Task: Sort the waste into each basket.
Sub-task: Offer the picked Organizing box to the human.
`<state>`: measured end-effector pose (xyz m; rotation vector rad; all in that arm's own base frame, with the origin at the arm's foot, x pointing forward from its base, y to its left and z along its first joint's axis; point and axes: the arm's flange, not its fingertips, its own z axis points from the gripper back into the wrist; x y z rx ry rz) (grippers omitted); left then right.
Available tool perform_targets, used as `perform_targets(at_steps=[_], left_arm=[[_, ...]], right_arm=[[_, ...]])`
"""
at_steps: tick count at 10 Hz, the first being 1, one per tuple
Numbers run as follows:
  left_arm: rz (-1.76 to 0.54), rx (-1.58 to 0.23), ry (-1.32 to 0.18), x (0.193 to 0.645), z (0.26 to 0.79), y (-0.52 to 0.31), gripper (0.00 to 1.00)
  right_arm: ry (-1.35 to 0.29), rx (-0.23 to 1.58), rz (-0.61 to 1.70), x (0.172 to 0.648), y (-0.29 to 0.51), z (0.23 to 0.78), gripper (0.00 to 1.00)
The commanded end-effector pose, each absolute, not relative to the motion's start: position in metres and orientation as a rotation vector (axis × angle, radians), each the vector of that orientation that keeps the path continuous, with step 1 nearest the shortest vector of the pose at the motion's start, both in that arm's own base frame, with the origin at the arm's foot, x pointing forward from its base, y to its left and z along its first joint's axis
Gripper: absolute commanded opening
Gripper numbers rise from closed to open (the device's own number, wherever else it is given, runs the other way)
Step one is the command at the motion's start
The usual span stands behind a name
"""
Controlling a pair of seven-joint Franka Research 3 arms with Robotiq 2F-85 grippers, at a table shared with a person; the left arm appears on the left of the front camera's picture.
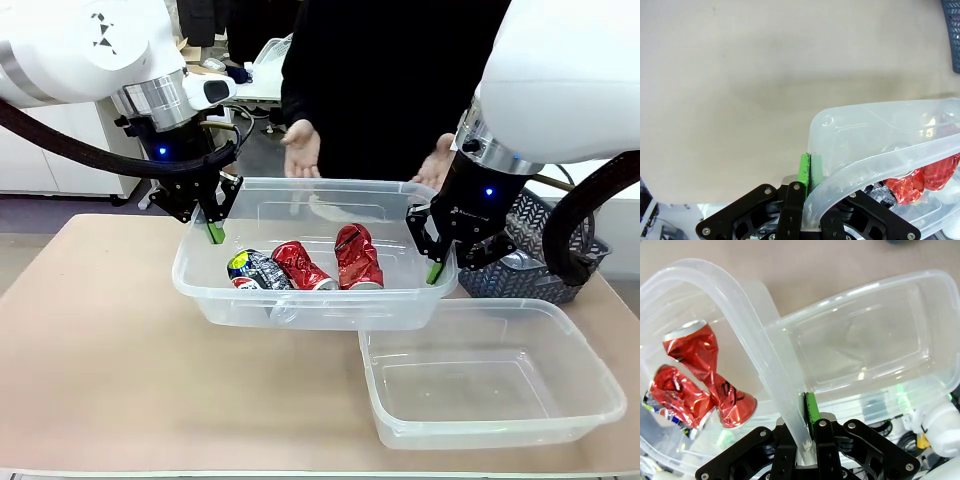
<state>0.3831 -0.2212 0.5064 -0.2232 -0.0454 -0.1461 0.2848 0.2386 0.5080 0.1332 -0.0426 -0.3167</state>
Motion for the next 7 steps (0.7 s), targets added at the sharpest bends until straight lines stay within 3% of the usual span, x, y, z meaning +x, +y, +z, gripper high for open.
perform_targets(at_steps=[1, 3, 7], left_arm=[[-0.147, -0.221, -0.054, 0.383, 0.51, -0.22, 0.03], [-0.146, -0.223, -0.045, 0.383, 0.506, -0.221, 0.03], [-0.197, -0.223, -0.119, 0.482, 0.569, -0.217, 0.03]], right_arm=[[-0.047, 0.145, -0.337, 0.289, 0.233, 0.51, 0.05], [-0.043, 0.133, -0.317, 0.285, 0.239, 0.508, 0.05], [0.015, 0.051, -0.17, 0.398, 0.256, 0.545, 0.05]])
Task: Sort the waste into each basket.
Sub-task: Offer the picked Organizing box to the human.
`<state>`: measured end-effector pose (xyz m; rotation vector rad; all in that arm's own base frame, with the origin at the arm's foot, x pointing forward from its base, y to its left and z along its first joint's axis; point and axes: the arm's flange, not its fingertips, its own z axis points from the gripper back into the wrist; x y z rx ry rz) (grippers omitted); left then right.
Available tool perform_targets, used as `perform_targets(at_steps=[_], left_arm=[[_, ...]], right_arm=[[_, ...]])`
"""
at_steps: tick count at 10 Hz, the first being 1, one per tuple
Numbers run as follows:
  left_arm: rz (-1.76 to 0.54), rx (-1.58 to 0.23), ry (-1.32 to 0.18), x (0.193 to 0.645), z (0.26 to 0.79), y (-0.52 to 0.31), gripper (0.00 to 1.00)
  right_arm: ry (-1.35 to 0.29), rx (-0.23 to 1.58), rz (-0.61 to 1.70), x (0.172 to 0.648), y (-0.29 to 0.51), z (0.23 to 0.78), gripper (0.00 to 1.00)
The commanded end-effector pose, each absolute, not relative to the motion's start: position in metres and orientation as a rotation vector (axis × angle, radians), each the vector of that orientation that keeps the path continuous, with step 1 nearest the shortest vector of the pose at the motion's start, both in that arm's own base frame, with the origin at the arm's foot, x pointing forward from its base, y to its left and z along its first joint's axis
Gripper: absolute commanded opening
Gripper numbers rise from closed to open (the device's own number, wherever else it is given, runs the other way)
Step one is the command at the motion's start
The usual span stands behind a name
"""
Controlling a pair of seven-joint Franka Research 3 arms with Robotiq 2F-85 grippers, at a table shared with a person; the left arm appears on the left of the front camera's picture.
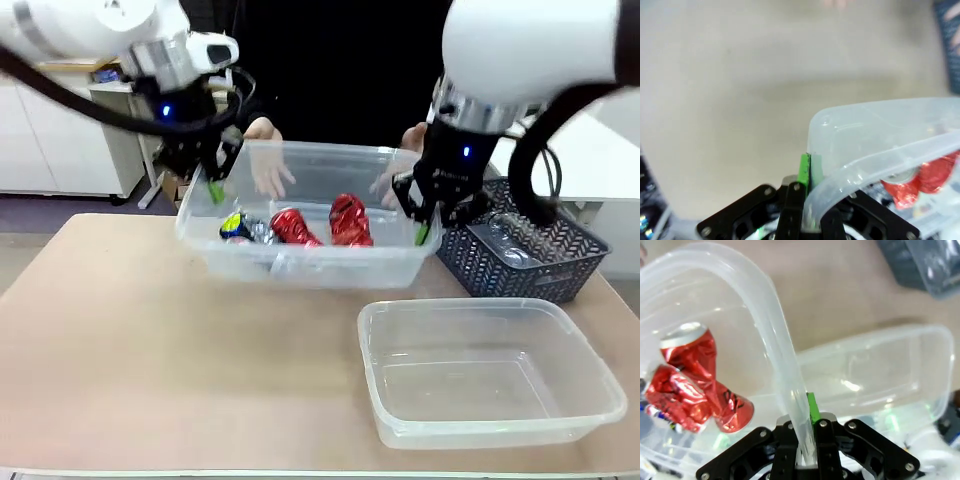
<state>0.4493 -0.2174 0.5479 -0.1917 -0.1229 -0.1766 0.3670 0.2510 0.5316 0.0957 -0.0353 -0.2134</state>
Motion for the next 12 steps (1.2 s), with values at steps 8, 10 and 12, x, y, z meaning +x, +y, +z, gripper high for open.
perform_targets(at_steps=[8, 10, 12], left_arm=[[-0.077, -0.258, -0.049, 0.573, 0.526, -0.202, 0.03], [-0.142, -0.219, -0.074, 0.563, 0.521, -0.212, 0.03], [-0.142, -0.219, -0.074, 0.563, 0.521, -0.212, 0.03]], right_arm=[[0.157, 0.094, -0.277, 0.486, 0.233, 0.502, 0.05], [0.132, 0.107, -0.241, 0.495, 0.246, 0.51, 0.05], [0.132, 0.107, -0.241, 0.495, 0.246, 0.51, 0.05]])
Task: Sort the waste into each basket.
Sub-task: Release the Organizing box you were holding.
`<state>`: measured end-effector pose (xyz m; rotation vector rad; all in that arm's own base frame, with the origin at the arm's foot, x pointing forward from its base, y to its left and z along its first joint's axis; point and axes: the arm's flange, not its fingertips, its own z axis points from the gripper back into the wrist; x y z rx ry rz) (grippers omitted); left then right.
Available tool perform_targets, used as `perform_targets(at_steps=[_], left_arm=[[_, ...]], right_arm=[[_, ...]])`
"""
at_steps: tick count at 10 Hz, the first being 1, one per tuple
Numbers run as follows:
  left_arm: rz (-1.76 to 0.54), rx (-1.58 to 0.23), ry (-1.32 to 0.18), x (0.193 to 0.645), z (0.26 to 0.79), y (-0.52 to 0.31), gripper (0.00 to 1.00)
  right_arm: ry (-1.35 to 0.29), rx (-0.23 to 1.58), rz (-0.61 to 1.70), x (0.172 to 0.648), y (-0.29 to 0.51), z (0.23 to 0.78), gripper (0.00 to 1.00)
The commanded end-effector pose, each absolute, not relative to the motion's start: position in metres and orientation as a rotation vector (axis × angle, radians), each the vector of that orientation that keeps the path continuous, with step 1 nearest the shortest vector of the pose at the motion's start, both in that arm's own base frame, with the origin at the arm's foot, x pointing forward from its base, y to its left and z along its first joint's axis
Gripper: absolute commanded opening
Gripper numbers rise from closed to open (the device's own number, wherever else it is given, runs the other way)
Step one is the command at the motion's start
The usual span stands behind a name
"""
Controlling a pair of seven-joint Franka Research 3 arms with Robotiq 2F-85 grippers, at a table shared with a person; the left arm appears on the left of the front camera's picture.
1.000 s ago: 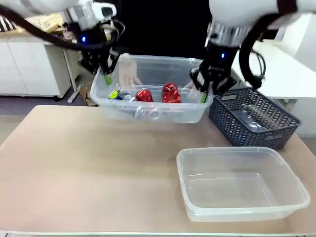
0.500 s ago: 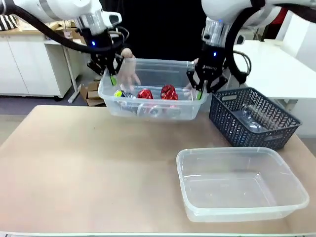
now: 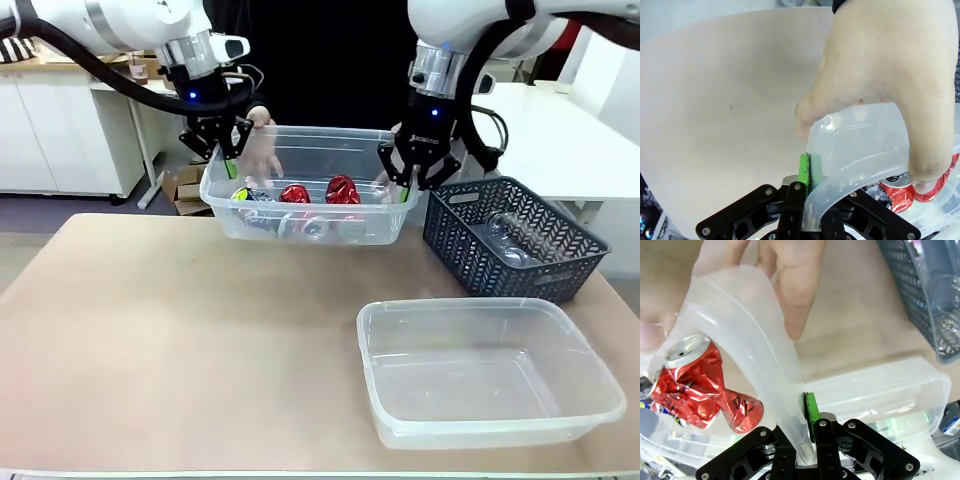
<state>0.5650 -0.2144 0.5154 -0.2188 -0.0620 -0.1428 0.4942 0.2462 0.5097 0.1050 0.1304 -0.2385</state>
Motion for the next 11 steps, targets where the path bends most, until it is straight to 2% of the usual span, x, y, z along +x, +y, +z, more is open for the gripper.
perform_targets(at_steps=[1, 9, 10, 11], left_arm=[[-0.142, -0.219, -0.074, 0.563, 0.521, -0.212, 0.03], [-0.142, -0.219, -0.062, 0.565, 0.515, -0.214, 0.03], [-0.157, -0.221, -0.038, 0.559, 0.516, -0.218, 0.62], [-0.165, -0.243, -0.035, 0.553, 0.518, -0.22, 0.62]], right_arm=[[0.132, 0.107, -0.241, 0.495, 0.246, 0.51, 0.05], [0.129, 0.106, -0.239, 0.494, 0.246, 0.51, 0.05], [0.125, 0.111, -0.229, 0.494, 0.247, 0.507, 0.61], [0.108, 0.1, -0.207, 0.493, 0.25, 0.508, 0.61]])
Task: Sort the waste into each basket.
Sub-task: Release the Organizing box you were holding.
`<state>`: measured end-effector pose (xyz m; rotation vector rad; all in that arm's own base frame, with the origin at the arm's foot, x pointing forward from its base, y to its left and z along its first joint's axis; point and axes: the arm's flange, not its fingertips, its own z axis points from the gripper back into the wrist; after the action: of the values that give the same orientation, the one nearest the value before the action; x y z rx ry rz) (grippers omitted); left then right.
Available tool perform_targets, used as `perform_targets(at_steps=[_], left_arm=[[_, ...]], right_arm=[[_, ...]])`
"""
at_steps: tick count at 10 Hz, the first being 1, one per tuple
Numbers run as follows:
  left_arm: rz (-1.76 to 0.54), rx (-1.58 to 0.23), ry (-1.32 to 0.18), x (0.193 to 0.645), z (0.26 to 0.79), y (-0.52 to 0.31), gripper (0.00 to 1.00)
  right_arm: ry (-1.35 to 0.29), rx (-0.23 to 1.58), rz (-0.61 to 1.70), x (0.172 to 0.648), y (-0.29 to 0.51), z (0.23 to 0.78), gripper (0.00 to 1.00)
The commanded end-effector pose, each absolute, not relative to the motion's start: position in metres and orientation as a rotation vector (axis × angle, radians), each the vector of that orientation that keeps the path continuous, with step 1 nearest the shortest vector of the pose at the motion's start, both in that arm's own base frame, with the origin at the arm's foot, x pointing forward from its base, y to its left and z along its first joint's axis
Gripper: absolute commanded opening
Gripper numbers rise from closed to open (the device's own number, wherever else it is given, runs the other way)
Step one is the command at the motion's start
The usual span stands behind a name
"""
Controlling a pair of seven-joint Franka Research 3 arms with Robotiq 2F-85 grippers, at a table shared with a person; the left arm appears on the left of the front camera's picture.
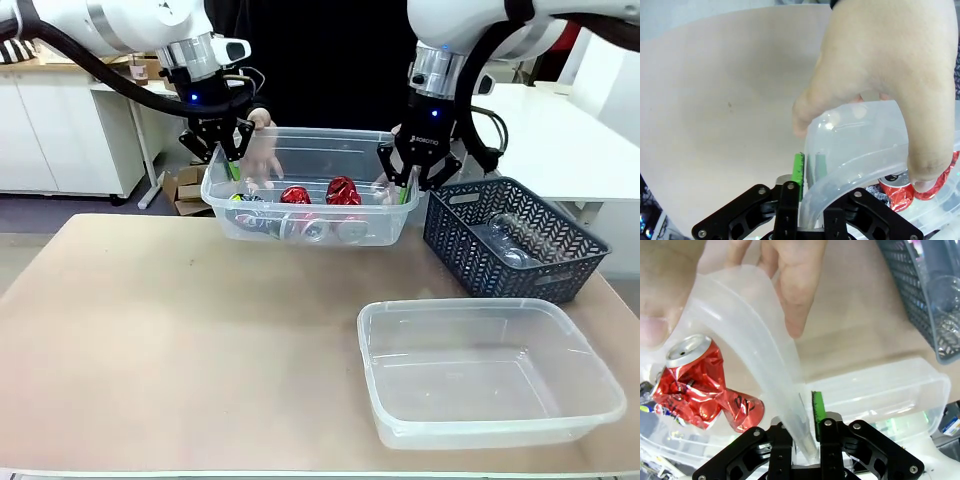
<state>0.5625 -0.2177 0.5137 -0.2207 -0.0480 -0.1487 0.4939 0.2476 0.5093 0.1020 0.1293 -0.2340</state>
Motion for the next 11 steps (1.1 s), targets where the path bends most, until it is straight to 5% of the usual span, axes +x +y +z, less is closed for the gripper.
perform_targets(at_steps=[1, 2, 3, 11], left_arm=[[-0.144, -0.238, -0.022, 0.551, 0.519, -0.221, 1.0], [-0.137, -0.222, -0.028, 0.545, 0.52, -0.222, 0.66], [-0.132, -0.227, -0.025, 0.543, 0.522, -0.222, 1.0], [-0.108, -0.254, 0.009, 0.527, 0.527, -0.218, 1.0]], right_arm=[[0.094, 0.088, -0.202, 0.494, 0.251, 0.51, 1.0], [0.069, 0.087, -0.193, 0.493, 0.252, 0.512, 0.63], [0.053, 0.103, -0.189, 0.494, 0.251, 0.515, 1.0], [0.001, 0.104, -0.174, 0.493, 0.248, 0.521, 1.0]])
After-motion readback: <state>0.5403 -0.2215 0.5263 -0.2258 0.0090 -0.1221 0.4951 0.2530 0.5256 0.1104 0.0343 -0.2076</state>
